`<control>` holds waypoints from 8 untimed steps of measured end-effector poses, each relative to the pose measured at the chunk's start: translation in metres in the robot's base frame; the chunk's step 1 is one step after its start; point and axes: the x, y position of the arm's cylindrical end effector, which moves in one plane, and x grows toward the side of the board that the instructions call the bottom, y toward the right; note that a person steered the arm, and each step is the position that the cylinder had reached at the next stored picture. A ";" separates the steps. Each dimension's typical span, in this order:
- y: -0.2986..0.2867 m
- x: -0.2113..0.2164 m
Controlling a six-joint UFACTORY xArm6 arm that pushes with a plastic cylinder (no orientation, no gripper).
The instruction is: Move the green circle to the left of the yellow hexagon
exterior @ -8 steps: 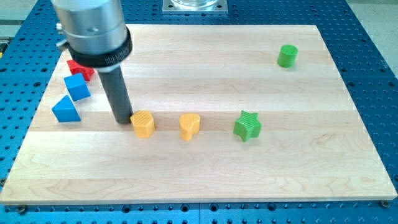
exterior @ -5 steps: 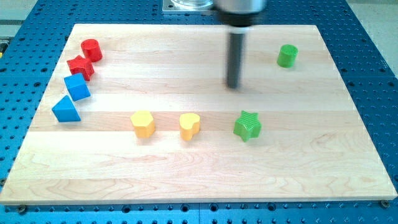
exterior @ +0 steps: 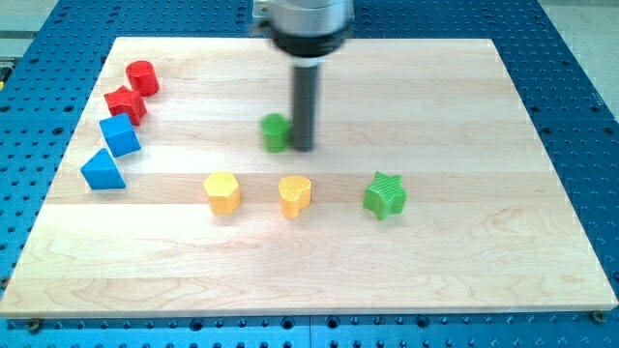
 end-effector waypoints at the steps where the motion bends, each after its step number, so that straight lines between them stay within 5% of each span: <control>1: -0.026 -0.019; 3: -0.094 -0.021; 4: -0.104 0.032; 8: -0.121 0.042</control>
